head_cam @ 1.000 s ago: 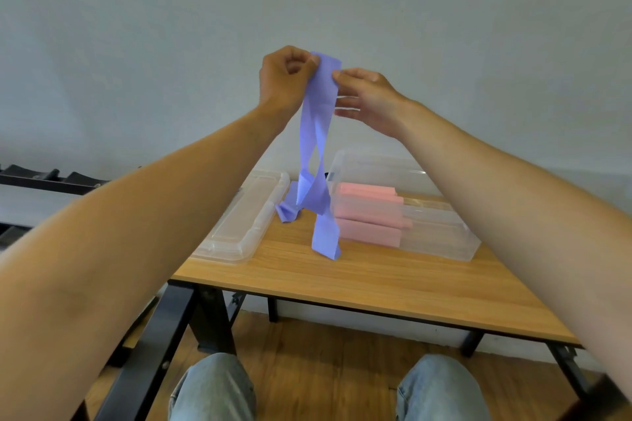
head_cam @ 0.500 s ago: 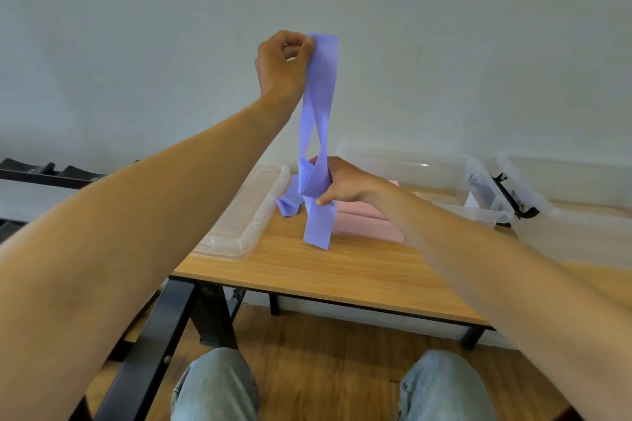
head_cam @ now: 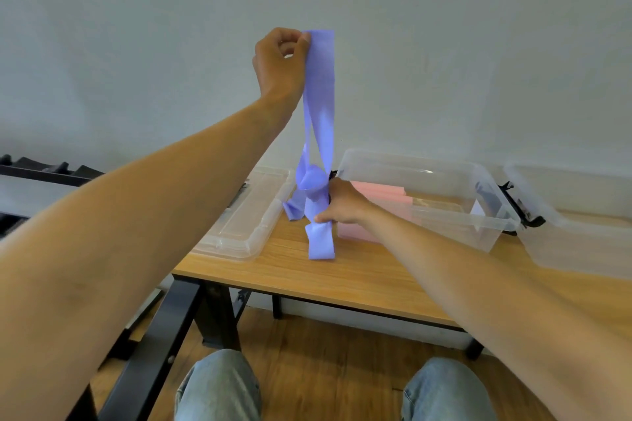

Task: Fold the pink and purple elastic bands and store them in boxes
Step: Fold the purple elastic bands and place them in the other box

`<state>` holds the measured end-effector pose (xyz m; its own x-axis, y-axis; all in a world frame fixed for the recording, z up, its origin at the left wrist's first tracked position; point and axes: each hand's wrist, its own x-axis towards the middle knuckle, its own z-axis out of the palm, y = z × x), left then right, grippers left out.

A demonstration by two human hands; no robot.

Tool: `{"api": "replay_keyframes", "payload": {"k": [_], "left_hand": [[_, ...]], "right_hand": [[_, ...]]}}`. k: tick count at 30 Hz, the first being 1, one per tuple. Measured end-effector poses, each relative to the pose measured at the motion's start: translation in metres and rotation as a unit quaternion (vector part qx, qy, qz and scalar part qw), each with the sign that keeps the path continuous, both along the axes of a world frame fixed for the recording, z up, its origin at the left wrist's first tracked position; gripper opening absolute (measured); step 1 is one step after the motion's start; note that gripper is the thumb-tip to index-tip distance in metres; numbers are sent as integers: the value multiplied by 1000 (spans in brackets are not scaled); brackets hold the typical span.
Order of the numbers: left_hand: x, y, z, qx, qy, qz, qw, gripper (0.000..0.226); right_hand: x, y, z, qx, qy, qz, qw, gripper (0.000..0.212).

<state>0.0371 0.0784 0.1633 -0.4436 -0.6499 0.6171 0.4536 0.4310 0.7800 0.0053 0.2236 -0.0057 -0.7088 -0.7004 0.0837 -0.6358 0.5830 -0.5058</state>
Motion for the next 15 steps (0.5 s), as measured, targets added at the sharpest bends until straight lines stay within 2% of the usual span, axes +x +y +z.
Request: {"api": "replay_keyframes", "payload": {"k": [2, 4, 5, 8, 10, 13, 15], "left_hand": [[1, 1, -4, -5, 0, 3, 1000, 10], [2, 2, -7, -8, -1, 5, 1000, 9], [3, 2, -7, -8, 0, 7, 1000, 9], [6, 1, -2, -5, 5, 12, 1000, 10], [7, 1, 1, -7, 8, 12, 1000, 10], [10, 1, 2, -11, 4, 17, 1000, 10], [10, 1, -1, -8, 3, 19, 1000, 10]], "right_hand": [[5, -1, -10, 8, 0, -9, 1000, 28], [7, -3, -17, 53, 21, -16, 998, 20], [10, -4, -18, 92, 18, -23, 995, 27], [14, -6, -23, 175, -35, -37, 983, 27], [12, -5, -26, 149, -74, -62, 984, 24], [9, -8, -21, 23, -161, -91, 982, 12], [8, -12, -18, -44, -189, -112, 975, 12]]}}
